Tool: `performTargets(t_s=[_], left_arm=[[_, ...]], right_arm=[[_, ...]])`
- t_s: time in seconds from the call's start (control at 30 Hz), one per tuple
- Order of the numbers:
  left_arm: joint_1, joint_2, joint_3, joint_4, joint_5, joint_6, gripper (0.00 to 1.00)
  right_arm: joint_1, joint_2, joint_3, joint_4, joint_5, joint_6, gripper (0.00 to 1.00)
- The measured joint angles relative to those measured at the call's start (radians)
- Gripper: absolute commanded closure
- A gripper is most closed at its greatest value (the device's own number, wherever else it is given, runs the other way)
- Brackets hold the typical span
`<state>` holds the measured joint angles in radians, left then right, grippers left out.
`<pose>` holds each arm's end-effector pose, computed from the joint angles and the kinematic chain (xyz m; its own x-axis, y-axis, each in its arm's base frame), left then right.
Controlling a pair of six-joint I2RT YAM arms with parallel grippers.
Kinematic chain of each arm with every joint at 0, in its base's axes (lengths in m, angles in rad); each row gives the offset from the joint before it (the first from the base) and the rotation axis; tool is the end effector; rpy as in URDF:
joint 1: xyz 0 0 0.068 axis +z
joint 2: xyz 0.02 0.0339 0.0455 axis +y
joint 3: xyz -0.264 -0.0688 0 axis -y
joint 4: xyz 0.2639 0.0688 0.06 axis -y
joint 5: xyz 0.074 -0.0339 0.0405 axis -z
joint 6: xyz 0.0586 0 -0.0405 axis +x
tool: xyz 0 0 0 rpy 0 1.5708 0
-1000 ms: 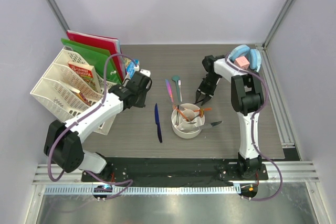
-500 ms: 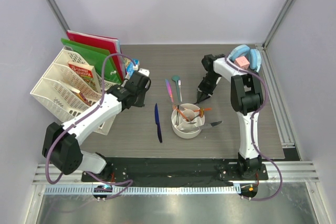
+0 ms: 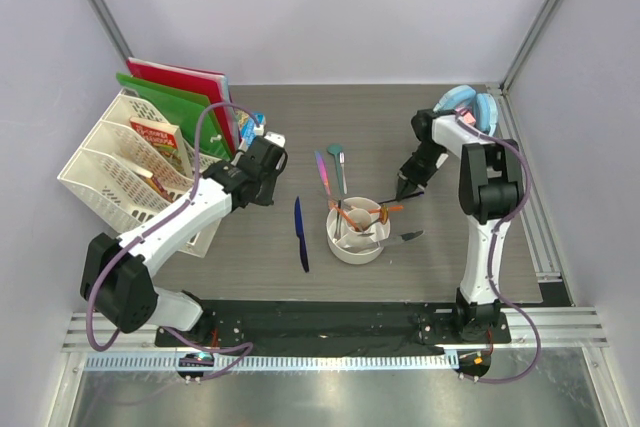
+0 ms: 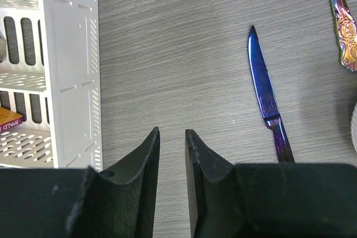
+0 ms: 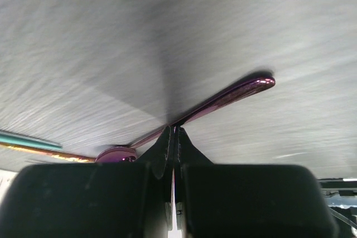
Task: Sort the eating utensils into containers
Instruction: Pick up the spoon from the center of the board.
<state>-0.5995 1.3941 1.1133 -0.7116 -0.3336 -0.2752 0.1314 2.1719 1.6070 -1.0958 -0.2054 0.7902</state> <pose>0.2705 -0.1616 0.2496 -0.7700 0.2152 -0.6006 0.1830 0.9763 0.1153 0.4074 0.0659 0.1098 -0.7731 0.5994 0.2075 0.6240 0.7774 0.0792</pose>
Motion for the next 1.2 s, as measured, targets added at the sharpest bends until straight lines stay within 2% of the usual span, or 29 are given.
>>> performTargets(t_s=[0.37, 0.5, 0.67, 0.7, 0.83, 0.9, 1.03, 1.2], left_arm=[[0.000, 0.000, 0.017, -0.012, 0.002, -0.006, 0.75], [0.000, 0.000, 0.017, -0.012, 0.004, -0.009, 0.75], [0.000, 0.000, 0.017, -0.013, 0.004, -0.013, 0.75], [0.000, 0.000, 0.017, -0.013, 0.004, -0.013, 0.75], [0.000, -0.005, 0.016, -0.012, 0.004, -0.016, 0.75], [0.000, -0.014, 0.014, -0.012, 0.004, -0.022, 0.75], [0.000, -0.038, 0.006, -0.012, 0.013, -0.032, 0.75], [0.000, -0.049, 0.002, -0.011, 0.037, -0.031, 0.74]], right_arm=[[-0.111, -0.169, -0.235, 0.049, 0.113, 0.009, 0.99], [-0.118, -0.234, -0.295, 0.069, 0.209, -0.024, 0.84], [-0.118, -0.325, -0.305, 0.124, 0.305, -0.111, 0.76], [-0.118, -0.348, -0.294, 0.127, 0.315, -0.135, 0.62], [-0.118, -0.438, -0.275, 0.172, 0.323, -0.241, 0.56], [-0.118, -0.497, -0.298, 0.203, 0.322, -0.295, 0.49], [-0.118, -0.603, -0.396, 0.257, 0.297, -0.412, 0.49], [-0.118, -0.636, -0.444, 0.299, 0.313, -0.518, 0.49]])
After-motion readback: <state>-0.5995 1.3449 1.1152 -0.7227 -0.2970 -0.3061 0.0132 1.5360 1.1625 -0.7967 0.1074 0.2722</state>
